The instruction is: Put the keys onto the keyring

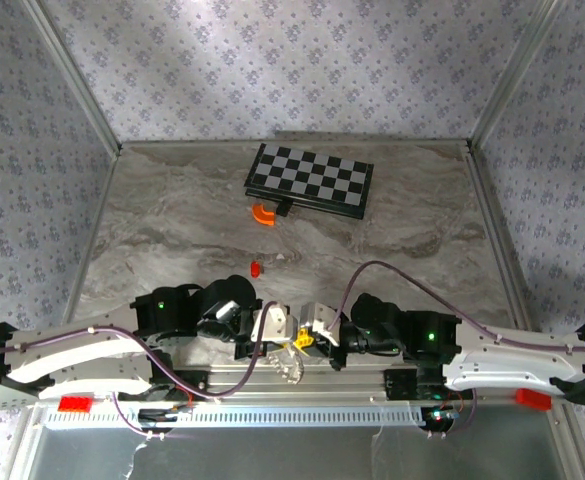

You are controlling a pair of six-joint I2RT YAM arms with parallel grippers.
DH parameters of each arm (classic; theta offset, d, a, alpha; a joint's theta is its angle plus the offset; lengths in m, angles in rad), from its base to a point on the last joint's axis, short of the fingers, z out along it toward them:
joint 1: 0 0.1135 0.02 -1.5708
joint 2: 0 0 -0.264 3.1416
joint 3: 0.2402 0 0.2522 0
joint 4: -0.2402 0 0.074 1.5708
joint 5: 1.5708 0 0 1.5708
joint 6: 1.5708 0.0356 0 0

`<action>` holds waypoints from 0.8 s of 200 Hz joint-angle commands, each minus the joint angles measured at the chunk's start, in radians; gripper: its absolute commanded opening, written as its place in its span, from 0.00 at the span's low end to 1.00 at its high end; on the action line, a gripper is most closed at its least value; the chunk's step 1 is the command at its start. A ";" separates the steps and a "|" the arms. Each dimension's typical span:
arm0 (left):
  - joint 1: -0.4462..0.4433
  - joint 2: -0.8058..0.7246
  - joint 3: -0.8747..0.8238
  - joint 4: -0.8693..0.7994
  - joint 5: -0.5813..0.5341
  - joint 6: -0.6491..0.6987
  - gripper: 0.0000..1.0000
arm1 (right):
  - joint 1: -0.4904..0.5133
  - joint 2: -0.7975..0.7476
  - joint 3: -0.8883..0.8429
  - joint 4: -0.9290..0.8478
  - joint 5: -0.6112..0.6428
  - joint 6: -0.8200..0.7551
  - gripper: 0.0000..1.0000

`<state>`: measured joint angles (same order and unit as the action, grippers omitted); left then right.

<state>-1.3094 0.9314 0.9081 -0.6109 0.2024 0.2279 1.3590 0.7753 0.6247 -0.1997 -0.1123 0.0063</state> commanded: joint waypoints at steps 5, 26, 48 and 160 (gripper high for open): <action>-0.001 -0.024 0.036 0.037 0.019 0.012 0.03 | -0.002 0.000 0.026 -0.005 0.033 -0.003 0.00; -0.001 -0.084 -0.005 0.108 -0.018 -0.026 0.40 | -0.001 -0.033 0.009 0.028 0.062 -0.002 0.00; -0.001 -0.190 -0.088 0.225 -0.042 -0.091 0.60 | -0.004 -0.099 -0.045 0.146 0.049 0.014 0.00; -0.002 -0.348 -0.263 0.505 -0.029 -0.198 0.30 | -0.041 -0.114 -0.199 0.734 -0.023 0.127 0.00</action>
<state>-1.3094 0.5804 0.6601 -0.2058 0.1719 0.0494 1.3197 0.6685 0.4351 0.3393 -0.1261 0.0959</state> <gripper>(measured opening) 0.319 0.052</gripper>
